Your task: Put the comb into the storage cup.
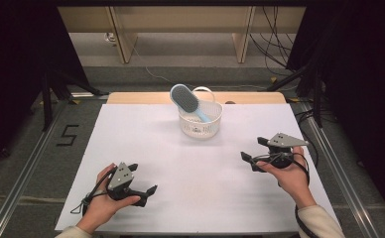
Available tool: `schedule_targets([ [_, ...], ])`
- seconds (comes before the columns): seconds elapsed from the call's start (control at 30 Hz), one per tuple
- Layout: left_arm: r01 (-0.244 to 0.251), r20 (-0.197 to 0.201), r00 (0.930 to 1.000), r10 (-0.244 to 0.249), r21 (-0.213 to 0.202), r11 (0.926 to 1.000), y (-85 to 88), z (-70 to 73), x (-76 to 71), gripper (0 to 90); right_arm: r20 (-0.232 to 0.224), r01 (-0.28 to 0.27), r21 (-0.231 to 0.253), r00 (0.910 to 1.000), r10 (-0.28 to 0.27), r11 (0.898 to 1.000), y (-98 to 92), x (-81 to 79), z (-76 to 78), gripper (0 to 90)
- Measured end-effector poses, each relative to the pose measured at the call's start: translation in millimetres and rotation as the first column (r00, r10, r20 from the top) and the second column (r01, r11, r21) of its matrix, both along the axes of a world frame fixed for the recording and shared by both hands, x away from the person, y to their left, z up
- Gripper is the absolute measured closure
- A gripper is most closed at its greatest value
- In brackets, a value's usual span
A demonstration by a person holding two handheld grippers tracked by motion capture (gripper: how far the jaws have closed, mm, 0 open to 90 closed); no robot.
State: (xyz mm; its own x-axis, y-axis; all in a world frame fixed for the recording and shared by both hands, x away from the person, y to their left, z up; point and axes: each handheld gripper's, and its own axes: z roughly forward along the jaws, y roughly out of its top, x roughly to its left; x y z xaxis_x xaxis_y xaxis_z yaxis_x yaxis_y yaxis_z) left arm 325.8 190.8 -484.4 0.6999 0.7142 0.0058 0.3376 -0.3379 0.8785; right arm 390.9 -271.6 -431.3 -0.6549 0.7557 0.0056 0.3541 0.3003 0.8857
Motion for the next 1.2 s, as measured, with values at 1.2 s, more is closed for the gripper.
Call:
schedule_targets([
  [1.2, 0.001, -0.002, 1.0000, -0.001, 0.001, 1.0000, 0.0, 0.2, -0.4, 0.9, -0.003, 0.011, 0.019, 0.9999, -0.011, 1.000, -15.1, -35.6, -19.0, 15.6],
])
